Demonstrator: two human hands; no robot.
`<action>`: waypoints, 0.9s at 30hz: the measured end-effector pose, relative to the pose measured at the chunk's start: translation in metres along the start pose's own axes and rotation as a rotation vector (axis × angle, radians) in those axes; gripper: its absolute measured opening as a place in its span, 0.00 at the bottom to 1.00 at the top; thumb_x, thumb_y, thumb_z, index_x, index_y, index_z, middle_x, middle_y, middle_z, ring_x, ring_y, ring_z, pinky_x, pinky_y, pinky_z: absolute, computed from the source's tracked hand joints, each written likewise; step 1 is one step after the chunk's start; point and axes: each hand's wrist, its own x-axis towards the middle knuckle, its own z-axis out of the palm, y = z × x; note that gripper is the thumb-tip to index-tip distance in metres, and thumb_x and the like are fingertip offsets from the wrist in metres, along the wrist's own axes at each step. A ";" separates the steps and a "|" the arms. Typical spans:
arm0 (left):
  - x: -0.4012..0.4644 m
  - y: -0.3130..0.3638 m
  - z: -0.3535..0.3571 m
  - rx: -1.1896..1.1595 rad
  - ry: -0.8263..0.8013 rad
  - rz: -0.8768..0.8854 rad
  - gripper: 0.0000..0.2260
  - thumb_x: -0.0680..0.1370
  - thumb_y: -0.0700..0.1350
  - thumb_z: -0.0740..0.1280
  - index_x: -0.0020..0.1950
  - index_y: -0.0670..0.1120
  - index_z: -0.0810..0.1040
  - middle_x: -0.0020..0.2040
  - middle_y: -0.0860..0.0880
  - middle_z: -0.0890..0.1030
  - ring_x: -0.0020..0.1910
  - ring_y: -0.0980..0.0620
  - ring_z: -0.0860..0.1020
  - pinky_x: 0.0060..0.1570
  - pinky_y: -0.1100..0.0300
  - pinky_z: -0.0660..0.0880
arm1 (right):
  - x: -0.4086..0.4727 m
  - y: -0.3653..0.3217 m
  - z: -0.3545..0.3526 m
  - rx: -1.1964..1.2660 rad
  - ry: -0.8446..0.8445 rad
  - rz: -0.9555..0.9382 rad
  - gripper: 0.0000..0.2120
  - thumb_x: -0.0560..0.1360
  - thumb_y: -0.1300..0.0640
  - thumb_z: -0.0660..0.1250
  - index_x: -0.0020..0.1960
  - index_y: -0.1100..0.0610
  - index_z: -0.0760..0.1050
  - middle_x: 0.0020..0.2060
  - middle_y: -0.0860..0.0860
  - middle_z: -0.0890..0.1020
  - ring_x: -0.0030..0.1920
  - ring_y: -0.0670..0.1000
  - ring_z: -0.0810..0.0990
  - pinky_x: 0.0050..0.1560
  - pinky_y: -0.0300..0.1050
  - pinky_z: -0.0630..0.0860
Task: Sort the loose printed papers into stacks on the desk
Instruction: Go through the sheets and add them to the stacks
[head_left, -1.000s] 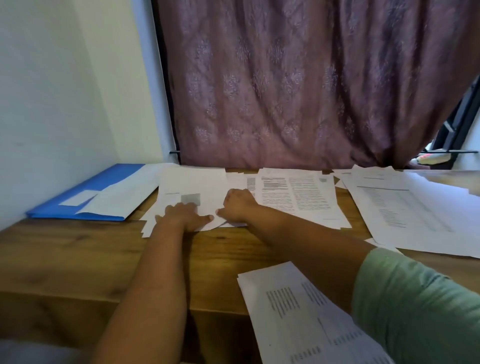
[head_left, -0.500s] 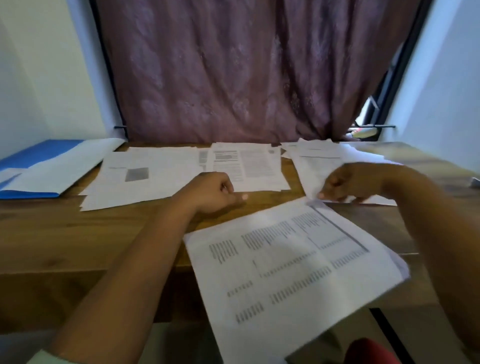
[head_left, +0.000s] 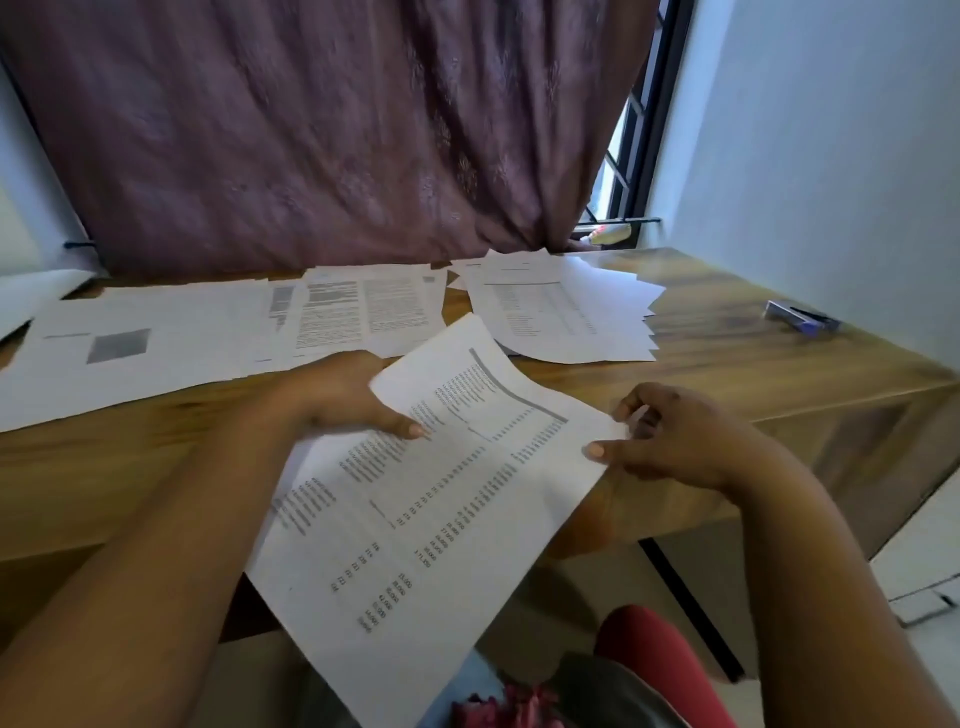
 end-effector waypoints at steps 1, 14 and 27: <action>-0.003 -0.002 0.000 -0.072 -0.011 0.012 0.24 0.70 0.55 0.77 0.64 0.55 0.77 0.58 0.55 0.82 0.51 0.50 0.82 0.50 0.53 0.78 | 0.000 0.002 0.004 0.036 0.029 -0.031 0.20 0.66 0.43 0.77 0.51 0.51 0.76 0.46 0.48 0.79 0.47 0.51 0.80 0.49 0.46 0.80; -0.025 -0.028 -0.018 -0.731 0.649 -0.093 0.11 0.72 0.43 0.76 0.50 0.41 0.79 0.47 0.46 0.85 0.43 0.48 0.84 0.38 0.61 0.77 | 0.089 -0.077 0.029 0.552 0.430 -0.235 0.21 0.69 0.55 0.77 0.56 0.51 0.70 0.41 0.46 0.80 0.40 0.42 0.80 0.40 0.33 0.75; -0.021 -0.045 -0.024 -0.006 0.606 -0.245 0.11 0.79 0.50 0.68 0.40 0.48 0.74 0.43 0.50 0.75 0.36 0.53 0.71 0.45 0.58 0.67 | 0.174 -0.093 0.044 0.126 0.107 -0.289 0.12 0.71 0.53 0.76 0.50 0.52 0.76 0.47 0.50 0.82 0.46 0.50 0.80 0.47 0.36 0.72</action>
